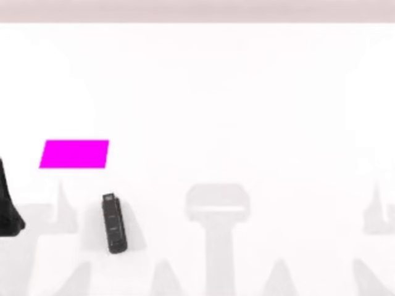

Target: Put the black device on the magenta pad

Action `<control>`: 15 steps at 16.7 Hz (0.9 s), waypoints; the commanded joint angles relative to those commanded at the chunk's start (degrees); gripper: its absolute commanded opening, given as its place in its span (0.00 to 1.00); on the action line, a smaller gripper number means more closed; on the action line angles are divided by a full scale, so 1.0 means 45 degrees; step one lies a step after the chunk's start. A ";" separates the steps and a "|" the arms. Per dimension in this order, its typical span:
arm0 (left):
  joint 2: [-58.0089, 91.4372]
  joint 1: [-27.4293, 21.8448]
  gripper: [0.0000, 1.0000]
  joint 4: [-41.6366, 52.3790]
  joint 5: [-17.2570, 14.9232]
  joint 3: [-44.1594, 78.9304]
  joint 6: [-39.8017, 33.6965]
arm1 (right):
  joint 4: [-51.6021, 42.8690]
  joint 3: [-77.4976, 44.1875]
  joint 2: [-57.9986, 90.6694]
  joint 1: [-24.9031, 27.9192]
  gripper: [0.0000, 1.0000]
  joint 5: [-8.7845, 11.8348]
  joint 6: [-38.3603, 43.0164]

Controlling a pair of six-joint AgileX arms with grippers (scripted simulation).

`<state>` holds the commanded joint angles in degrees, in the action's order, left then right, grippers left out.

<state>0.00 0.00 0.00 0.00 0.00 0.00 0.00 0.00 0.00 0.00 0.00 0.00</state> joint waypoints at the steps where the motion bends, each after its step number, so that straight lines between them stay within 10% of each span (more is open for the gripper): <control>1: 0.0000 0.0000 1.00 0.0000 0.0000 0.0000 0.0000 | 0.0000 0.0000 0.0000 0.0000 1.00 0.0000 0.0000; 15: 1.1166 -0.3065 1.00 0.7565 0.0072 0.8495 -0.4773 | 0.0000 0.0000 0.0000 0.0000 1.00 0.0000 0.0000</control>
<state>50.25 -13.79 34.04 0.33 38.23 -21.48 0.00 0.00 0.00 0.00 0.00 0.00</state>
